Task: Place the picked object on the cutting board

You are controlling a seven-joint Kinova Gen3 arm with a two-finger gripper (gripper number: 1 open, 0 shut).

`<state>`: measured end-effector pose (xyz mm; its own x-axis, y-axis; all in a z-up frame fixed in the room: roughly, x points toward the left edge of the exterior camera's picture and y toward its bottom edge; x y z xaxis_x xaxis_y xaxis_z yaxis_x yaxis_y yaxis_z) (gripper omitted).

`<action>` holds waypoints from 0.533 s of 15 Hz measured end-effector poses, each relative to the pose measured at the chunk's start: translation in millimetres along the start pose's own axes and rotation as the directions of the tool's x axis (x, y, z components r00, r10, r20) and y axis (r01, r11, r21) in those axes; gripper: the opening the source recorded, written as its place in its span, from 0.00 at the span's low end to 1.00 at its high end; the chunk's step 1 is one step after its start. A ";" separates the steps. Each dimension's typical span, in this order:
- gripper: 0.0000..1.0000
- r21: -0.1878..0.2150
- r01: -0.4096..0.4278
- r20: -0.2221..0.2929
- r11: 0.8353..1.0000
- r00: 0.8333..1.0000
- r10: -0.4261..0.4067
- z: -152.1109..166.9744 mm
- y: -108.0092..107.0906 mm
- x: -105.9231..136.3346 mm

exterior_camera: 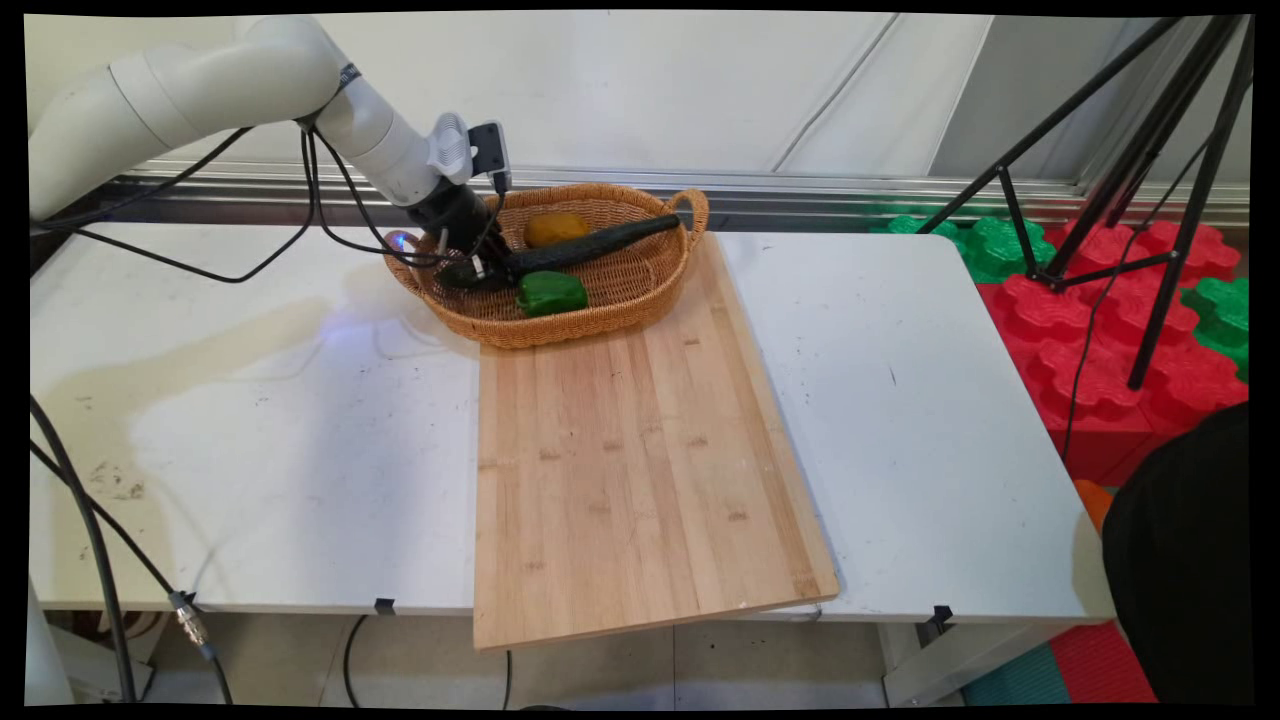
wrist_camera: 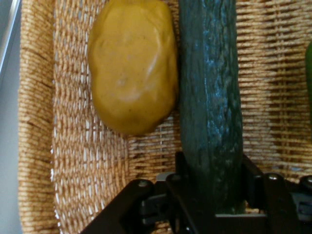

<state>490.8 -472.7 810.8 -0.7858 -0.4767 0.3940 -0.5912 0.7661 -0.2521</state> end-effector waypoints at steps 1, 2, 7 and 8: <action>0.00 0.000 -0.001 -0.003 1.000 1.000 0.001 -0.3 0.0 0.7; 0.00 0.000 -0.002 -0.008 1.000 1.000 0.002 -1.5 0.1 1.5; 0.00 0.006 0.020 -0.052 1.000 0.998 -0.020 -21.0 0.3 4.4; 0.00 0.006 0.026 -0.064 1.000 0.998 -0.026 -26.5 0.4 5.7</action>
<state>490.9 -463.6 836.4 -0.7571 -0.4674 0.4563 -0.6124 0.7510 -0.2469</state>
